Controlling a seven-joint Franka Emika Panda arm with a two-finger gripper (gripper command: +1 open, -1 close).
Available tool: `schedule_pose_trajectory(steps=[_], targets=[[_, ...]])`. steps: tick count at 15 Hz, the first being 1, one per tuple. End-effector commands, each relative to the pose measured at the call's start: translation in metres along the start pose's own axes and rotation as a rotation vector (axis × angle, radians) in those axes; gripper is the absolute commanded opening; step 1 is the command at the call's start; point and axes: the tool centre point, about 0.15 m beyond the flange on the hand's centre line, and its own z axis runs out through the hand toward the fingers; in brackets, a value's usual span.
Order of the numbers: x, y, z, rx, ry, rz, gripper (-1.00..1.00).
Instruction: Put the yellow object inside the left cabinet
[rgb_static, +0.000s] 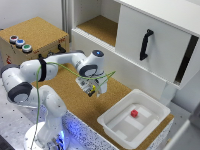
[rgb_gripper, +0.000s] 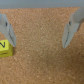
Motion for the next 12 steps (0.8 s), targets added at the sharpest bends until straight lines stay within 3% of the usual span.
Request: schedule_pose_trajectory(steps=[1, 5, 7, 12], targets=[[0.025, -0.050, 0.026, -0.063, 0.002, 0.017, 1.00], [0.024, -0.068, 0.058, -0.091, -0.007, -0.041, 1.00], [0.026, -0.067, 0.072, -0.017, 0.005, -0.053, 1.00], [0.044, -0.081, 0.101, 0.000, 0.032, -0.118, 1.00]])
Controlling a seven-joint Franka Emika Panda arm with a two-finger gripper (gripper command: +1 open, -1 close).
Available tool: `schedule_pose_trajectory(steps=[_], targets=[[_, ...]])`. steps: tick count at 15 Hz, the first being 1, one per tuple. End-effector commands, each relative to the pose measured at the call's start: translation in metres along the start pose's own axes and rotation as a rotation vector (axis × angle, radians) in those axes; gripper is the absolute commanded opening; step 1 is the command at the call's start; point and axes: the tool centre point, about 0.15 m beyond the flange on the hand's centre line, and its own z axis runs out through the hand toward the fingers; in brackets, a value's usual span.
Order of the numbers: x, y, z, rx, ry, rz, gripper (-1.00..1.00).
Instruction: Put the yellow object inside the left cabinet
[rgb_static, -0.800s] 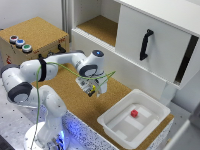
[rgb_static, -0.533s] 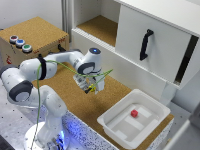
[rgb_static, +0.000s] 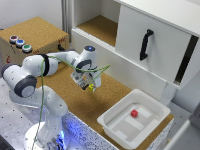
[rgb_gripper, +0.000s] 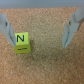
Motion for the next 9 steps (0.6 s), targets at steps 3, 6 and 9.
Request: schedule_pose_trajectory(steps=[3, 6, 9], targets=[[0.030, -0.029, 0.043, 0.035, -0.008, -0.069, 1.00], [0.036, -0.034, 0.047, 0.016, -0.031, -0.113, 1.00], [0.041, -0.043, 0.048, -0.008, -0.032, -0.161, 1.00]])
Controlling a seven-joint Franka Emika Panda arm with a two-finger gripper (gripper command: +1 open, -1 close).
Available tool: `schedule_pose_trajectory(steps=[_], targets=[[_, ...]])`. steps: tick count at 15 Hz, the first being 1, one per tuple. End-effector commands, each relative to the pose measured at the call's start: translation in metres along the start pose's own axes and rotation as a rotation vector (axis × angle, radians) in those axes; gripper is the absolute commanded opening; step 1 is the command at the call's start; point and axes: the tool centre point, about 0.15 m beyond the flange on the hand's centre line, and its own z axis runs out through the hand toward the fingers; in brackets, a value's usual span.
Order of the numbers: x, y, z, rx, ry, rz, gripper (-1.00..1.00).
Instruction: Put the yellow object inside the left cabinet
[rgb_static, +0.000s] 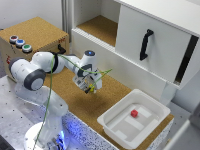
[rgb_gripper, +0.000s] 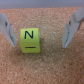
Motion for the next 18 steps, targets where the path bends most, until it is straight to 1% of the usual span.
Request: schedule_pose_trajectory(steps=[1, 4, 5, 12, 15, 18], targets=[[0.029, -0.017, 0.017, -0.024, -0.055, -0.079, 1.00], [0.039, -0.022, 0.018, -0.049, -0.052, -0.108, 1.00], [0.039, -0.025, 0.019, -0.051, -0.050, -0.119, -1.00], [0.039, -0.035, 0.033, -0.034, -0.082, -0.131, -1.00], [0.033, -0.033, 0.021, -0.033, -0.084, -0.056, -1.00], [0.036, -0.039, -0.004, -0.040, -0.049, -0.019, -1.00]])
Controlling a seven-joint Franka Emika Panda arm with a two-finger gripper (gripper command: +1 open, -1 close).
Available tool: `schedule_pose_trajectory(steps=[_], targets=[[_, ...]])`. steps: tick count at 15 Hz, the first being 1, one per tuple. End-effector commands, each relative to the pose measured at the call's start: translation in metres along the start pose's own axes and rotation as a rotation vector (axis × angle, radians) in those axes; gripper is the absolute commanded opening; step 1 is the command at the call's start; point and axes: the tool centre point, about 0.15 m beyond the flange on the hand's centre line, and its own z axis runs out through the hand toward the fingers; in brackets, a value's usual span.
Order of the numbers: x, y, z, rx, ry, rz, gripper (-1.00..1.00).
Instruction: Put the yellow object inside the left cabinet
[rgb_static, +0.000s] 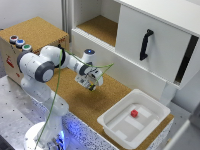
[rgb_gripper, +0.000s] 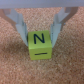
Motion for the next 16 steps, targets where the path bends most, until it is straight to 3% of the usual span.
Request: schedule_pose_trajectory(steps=[1, 9, 16], targets=[[0.018, -0.014, -0.034, -0.027, -0.008, 0.059, -1.00], [0.124, -0.063, -0.183, -0.053, 0.291, -0.077, -1.00], [0.244, -0.112, -0.276, -0.081, 0.461, -0.214, -1.00]])
